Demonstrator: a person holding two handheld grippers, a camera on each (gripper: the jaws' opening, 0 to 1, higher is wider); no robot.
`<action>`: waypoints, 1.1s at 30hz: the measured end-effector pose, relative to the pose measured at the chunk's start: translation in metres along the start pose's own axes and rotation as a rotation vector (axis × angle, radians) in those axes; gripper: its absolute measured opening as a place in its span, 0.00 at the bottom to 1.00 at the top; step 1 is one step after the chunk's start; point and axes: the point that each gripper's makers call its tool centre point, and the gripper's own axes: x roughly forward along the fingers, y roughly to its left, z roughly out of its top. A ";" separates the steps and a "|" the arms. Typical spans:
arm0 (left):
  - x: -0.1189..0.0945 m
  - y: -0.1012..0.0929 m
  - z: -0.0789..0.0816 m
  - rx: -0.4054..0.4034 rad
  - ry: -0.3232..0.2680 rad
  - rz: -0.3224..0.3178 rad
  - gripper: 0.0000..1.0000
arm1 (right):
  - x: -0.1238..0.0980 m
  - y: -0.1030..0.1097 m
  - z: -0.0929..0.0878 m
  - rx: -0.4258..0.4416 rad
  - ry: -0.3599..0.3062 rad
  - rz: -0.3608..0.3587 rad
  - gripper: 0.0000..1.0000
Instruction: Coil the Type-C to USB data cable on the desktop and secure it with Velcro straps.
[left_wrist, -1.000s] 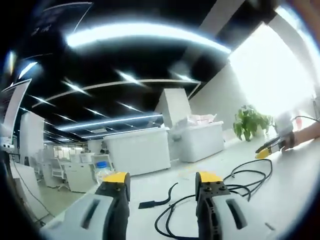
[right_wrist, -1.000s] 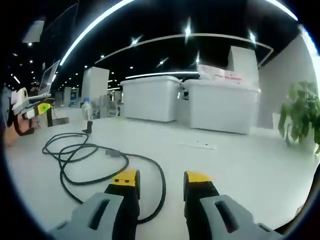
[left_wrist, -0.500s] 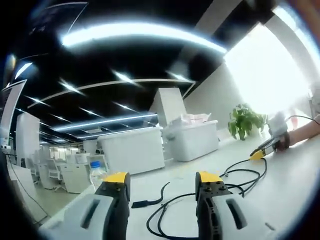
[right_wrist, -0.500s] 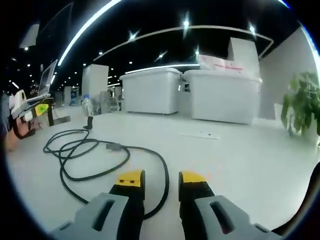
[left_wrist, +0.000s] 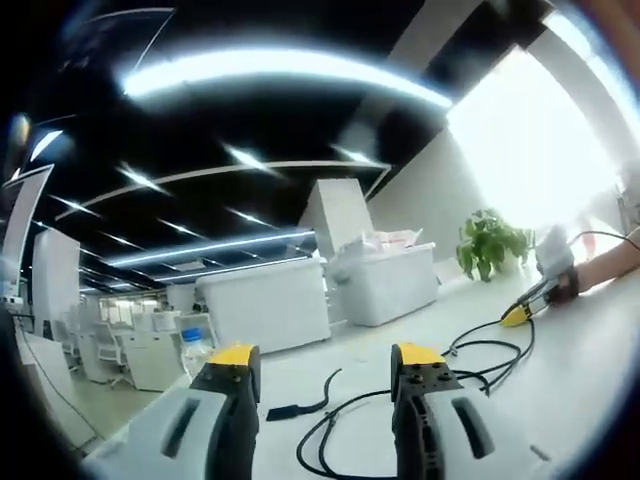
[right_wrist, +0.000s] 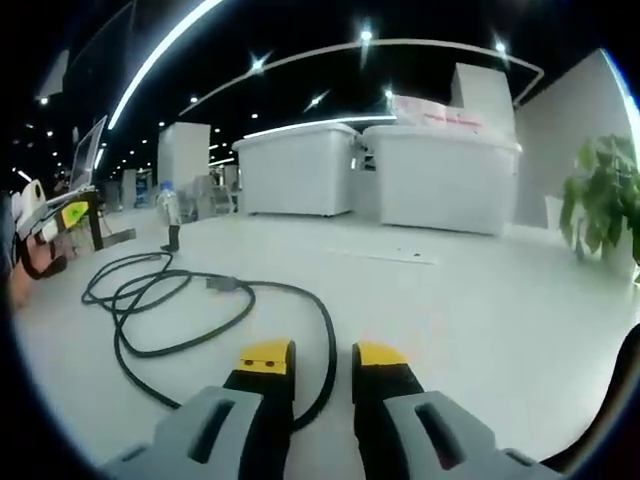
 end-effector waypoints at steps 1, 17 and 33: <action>0.000 -0.001 0.000 0.007 0.000 -0.003 0.53 | 0.000 -0.001 0.000 -0.001 0.002 -0.004 0.20; 0.001 -0.002 -0.005 -0.045 0.019 -0.014 0.53 | -0.001 -0.006 0.000 -0.027 0.002 -0.026 0.06; 0.001 -0.006 -0.005 -0.043 0.020 -0.029 0.53 | -0.005 -0.006 0.012 -0.107 -0.035 -0.026 0.03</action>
